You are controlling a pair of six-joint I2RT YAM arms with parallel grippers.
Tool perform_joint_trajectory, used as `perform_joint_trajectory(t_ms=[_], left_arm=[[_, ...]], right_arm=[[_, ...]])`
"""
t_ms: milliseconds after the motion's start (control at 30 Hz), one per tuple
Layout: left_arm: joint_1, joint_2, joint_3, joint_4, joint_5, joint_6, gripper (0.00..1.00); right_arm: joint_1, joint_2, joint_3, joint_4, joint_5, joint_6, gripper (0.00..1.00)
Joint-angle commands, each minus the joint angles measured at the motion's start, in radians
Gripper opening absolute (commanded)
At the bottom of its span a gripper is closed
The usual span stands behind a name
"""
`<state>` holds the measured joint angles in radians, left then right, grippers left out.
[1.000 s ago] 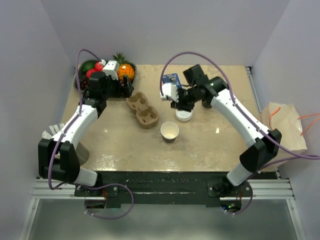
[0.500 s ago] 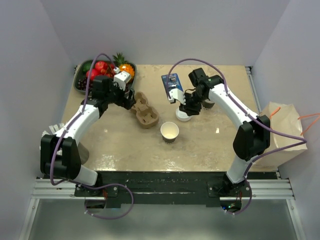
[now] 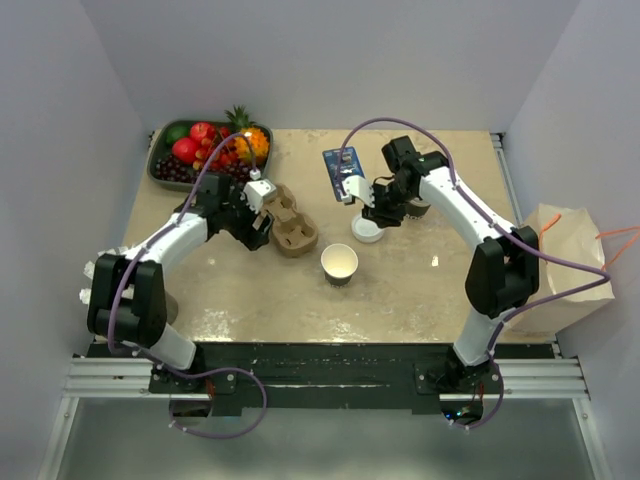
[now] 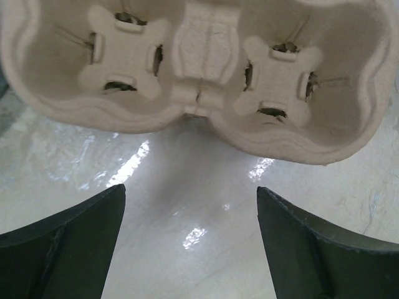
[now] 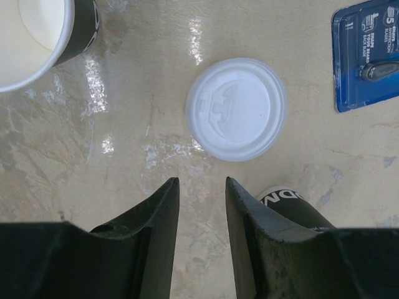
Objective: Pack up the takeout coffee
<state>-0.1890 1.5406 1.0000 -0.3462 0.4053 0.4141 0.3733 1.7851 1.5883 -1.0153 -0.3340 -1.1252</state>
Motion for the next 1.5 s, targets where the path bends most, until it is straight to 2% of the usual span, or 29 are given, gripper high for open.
perform_joint_trajectory(t_ms=[0,200,400,633,867,1033,1167,1333,1467], left_arm=[[-0.032,0.047,-0.001,0.022,0.047,0.023,0.9],[-0.095,0.119,0.02,0.07,0.064,-0.029,0.88],[-0.121,0.182,0.055,0.19,-0.017,-0.153,0.88],[-0.121,0.314,0.215,0.257,-0.036,-0.288,0.87],[-0.122,0.424,0.334,0.303,0.0,-0.38,0.87],[-0.121,0.36,0.312,0.234,0.041,-0.327,0.89],[-0.118,0.265,0.244,0.15,0.058,-0.267,0.89],[-0.099,0.156,0.158,0.066,0.092,-0.219,0.9],[-0.083,0.127,0.138,0.03,0.095,-0.201,0.9]], right_arm=[[-0.011,0.016,0.015,0.02,0.003,-0.018,0.39],[-0.01,-0.003,-0.008,0.037,0.024,-0.015,0.39],[-0.013,-0.019,-0.028,0.064,0.039,0.002,0.39],[-0.013,-0.021,-0.031,0.077,0.047,0.021,0.4],[-0.017,0.017,0.001,0.031,0.032,-0.051,0.38],[-0.019,0.062,0.042,-0.034,-0.003,-0.126,0.36],[-0.016,0.085,0.044,-0.072,-0.003,-0.261,0.35],[-0.017,0.135,0.074,-0.092,-0.008,-0.32,0.34],[-0.016,0.177,0.107,-0.101,-0.017,-0.34,0.32]])
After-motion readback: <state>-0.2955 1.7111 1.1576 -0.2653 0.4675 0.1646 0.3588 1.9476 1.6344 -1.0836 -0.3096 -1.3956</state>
